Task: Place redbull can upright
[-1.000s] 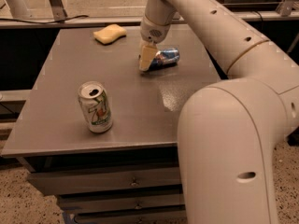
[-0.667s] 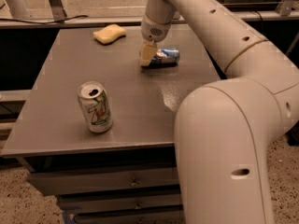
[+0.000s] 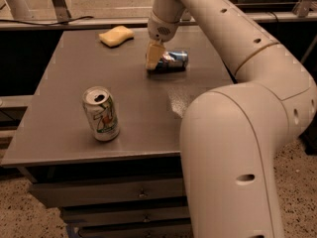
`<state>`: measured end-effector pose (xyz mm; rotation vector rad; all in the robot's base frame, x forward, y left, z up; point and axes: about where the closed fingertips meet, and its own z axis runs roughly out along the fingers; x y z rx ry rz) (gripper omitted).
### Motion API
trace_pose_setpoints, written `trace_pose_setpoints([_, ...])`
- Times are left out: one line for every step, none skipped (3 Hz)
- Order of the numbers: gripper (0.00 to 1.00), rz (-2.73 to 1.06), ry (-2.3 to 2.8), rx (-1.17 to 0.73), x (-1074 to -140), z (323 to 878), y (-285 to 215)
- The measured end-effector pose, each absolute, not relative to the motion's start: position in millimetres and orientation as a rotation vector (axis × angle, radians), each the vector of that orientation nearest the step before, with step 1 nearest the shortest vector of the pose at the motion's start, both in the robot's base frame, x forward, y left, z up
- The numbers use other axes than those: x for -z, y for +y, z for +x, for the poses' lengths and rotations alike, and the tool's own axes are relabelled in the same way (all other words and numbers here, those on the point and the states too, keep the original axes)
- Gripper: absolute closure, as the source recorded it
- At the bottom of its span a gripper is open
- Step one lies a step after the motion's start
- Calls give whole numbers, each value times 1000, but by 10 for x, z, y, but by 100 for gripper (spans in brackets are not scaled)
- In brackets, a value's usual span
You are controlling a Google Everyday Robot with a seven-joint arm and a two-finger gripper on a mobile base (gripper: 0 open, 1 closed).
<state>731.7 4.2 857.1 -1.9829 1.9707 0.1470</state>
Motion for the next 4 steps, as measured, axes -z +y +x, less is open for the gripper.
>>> trace_pose_setpoints([100,-1882,1863,-120,-8959,7501,103])
trace_pose_setpoints([100,-1680,1752,-118,-9430,7729,110])
trace_pose_setpoints([100,-1467,1679,-194,-9697,7842,2])
trace_pose_setpoints([100,-1253,1626,-318,-9763,7824,-200])
